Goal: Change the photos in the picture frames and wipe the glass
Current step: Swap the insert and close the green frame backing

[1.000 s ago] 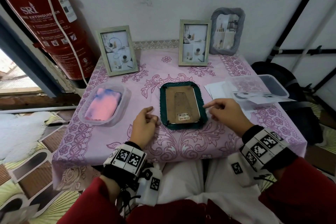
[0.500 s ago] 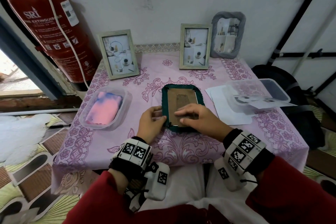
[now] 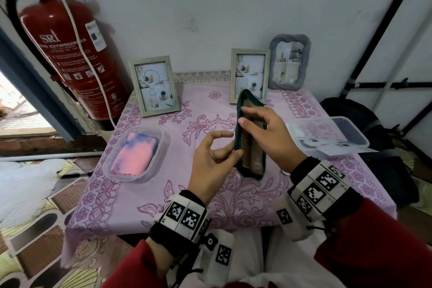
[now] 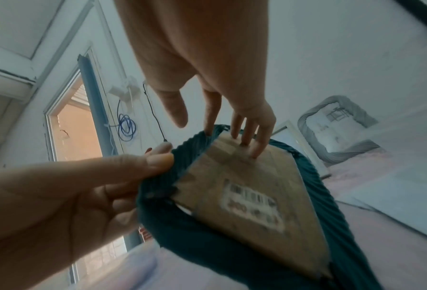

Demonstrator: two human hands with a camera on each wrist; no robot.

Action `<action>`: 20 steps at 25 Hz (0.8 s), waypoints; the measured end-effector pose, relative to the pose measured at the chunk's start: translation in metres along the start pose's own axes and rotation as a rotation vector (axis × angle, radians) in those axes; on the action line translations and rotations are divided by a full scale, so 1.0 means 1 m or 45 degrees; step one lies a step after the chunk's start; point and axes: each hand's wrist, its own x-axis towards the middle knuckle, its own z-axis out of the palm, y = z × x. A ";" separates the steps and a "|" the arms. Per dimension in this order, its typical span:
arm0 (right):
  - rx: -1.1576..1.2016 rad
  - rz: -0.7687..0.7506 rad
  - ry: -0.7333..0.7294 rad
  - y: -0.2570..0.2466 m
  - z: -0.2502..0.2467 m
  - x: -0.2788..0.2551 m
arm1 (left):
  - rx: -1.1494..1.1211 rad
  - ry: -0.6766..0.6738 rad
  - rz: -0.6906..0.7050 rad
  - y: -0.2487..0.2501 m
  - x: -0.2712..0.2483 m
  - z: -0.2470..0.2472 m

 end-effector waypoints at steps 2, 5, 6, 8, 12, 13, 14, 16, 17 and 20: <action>0.082 0.003 0.110 -0.010 -0.007 0.003 | -0.018 -0.023 0.035 0.003 0.001 0.007; 0.087 0.002 0.189 -0.018 -0.016 0.008 | 0.064 -0.032 0.096 0.006 0.002 0.014; 0.078 0.006 0.200 -0.019 -0.018 0.009 | 0.093 -0.035 0.115 0.006 0.002 0.016; 0.119 0.020 0.229 -0.019 -0.021 0.010 | 0.159 -0.043 0.155 0.005 0.003 0.017; 0.384 0.044 0.302 -0.018 -0.024 0.007 | 0.262 0.025 0.208 0.004 0.010 0.016; 0.432 0.037 0.305 -0.017 -0.025 0.006 | 0.245 0.072 0.198 0.004 0.013 0.014; 0.467 0.028 0.295 -0.017 -0.026 0.005 | 0.255 0.131 0.210 0.004 0.017 0.010; 0.510 0.026 0.255 -0.016 -0.028 0.005 | 0.412 0.262 0.298 0.005 0.025 0.001; 0.531 0.033 0.235 -0.015 -0.029 0.005 | 0.487 0.318 0.333 0.005 0.028 -0.005; 0.617 0.061 0.208 -0.013 -0.029 0.004 | 0.380 0.345 0.272 0.007 0.037 -0.016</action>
